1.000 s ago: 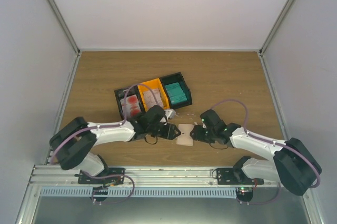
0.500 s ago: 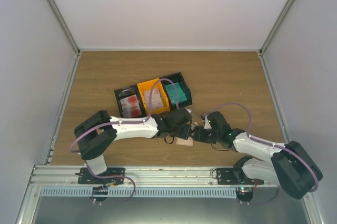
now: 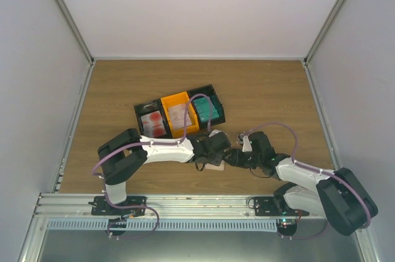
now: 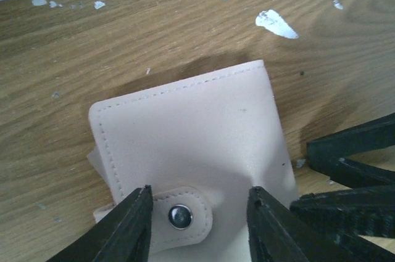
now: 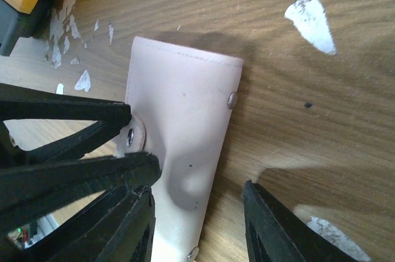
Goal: Put the credit cards into the card holder
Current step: Open the card holder at the center of the board.
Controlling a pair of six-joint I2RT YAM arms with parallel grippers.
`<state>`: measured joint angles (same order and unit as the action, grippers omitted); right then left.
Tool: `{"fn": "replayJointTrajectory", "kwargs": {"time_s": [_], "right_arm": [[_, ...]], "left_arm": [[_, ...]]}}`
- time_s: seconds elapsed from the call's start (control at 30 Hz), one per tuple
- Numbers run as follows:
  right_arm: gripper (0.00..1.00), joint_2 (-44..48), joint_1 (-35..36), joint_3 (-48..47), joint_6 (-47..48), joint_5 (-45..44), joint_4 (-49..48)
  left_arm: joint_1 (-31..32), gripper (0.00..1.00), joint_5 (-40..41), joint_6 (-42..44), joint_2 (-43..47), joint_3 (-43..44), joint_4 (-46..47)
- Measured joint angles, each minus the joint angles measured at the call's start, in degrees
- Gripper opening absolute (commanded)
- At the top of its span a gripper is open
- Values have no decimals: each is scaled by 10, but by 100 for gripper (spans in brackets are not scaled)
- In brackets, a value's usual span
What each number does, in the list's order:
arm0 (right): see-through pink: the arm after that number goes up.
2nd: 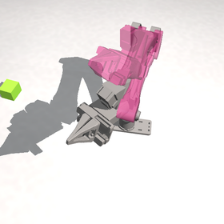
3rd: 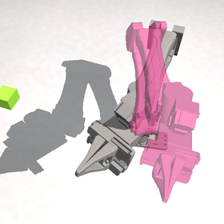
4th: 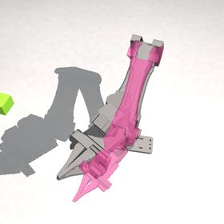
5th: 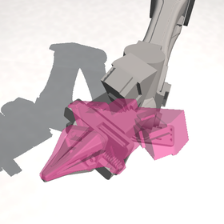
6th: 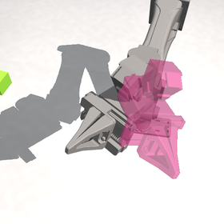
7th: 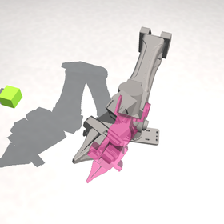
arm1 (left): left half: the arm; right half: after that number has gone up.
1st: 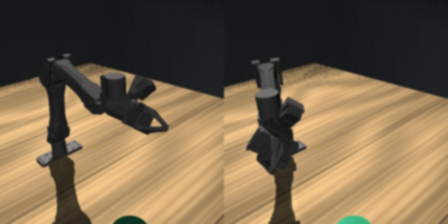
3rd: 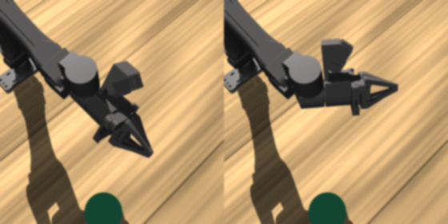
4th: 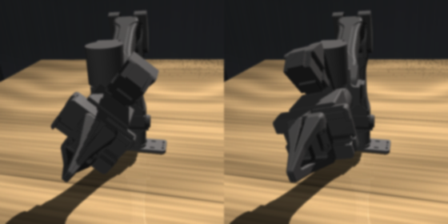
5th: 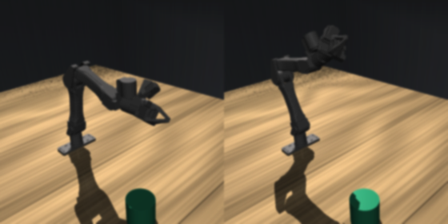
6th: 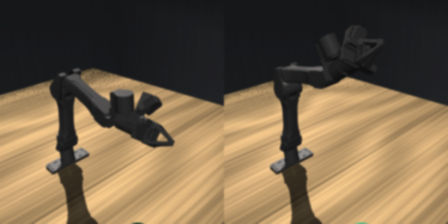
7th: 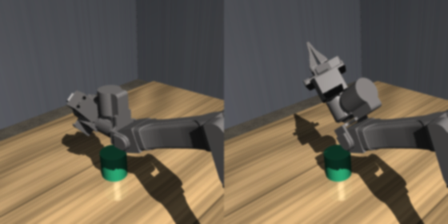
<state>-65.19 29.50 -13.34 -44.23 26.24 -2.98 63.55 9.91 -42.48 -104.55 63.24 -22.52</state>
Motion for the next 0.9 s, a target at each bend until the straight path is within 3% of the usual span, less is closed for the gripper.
{"fn": "replayJointTrajectory", "kwargs": {"time_s": [0.3, 0.57, 0.67, 0.9], "right_arm": [[43, -20, -2, 6, 9, 48, -33], [41, -41, -2, 6, 14, 71, -55], [36, -49, -3, 6, 17, 73, -62], [15, -76, -3, -2, 31, 71, -69]], "left_arm": [[4, 29, 30, -16, -9, 7, -16], [6, 7, 51, -23, -20, 17, -29], [6, 0, 51, -26, -19, 17, -24], [3, 0, 45, -30, -13, 10, -12]]}}
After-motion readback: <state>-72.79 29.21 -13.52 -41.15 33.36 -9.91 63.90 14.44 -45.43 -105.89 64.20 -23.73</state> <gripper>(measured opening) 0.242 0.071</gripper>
